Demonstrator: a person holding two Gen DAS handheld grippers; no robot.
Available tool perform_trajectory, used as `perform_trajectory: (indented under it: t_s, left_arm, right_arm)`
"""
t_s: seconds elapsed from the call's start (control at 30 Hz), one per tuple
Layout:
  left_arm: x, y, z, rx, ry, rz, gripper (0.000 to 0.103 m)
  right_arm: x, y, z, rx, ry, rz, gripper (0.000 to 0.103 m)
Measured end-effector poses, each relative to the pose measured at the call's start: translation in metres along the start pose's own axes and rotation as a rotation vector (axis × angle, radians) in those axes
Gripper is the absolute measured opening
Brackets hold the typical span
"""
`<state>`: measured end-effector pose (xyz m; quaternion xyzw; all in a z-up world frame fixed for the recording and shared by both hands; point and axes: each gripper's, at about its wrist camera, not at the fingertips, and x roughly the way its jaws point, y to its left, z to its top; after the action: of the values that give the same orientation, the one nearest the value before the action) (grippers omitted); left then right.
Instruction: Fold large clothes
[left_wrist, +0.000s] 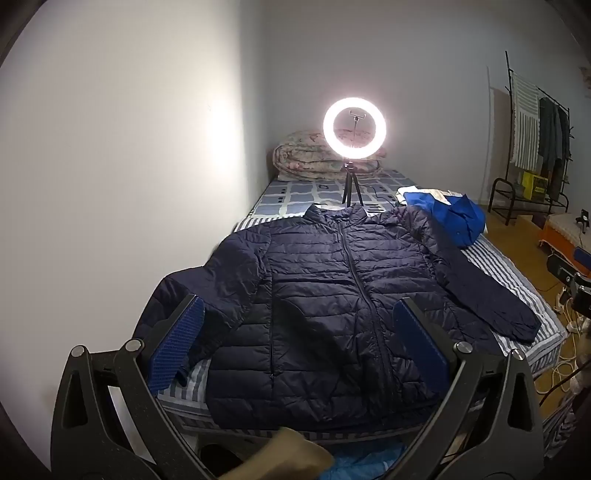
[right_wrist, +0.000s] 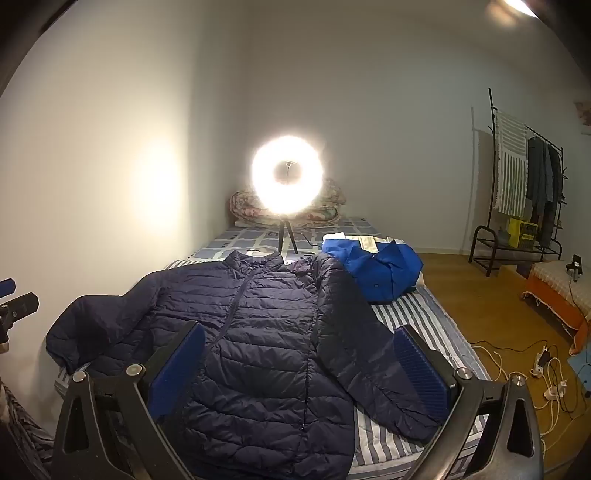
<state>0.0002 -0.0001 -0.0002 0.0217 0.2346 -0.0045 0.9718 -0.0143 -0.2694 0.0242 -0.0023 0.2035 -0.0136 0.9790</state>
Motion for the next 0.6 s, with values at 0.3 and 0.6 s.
perform_trajectory:
  t_s: [0.3,0.6]
  left_arm:
    - [0.0006,0.0006,0.0000,-0.012,0.009,-0.004,0.103]
    - [0.0013,0.0007,-0.0004,-0.016,0.006,-0.006,0.103]
  right_arm:
    - [-0.0031,-0.0020,0.0011,0.001,0.003,0.001,0.103]
    - [-0.0017,-0.0028,0.0049,-0.004,0.004,-0.001,0.103]
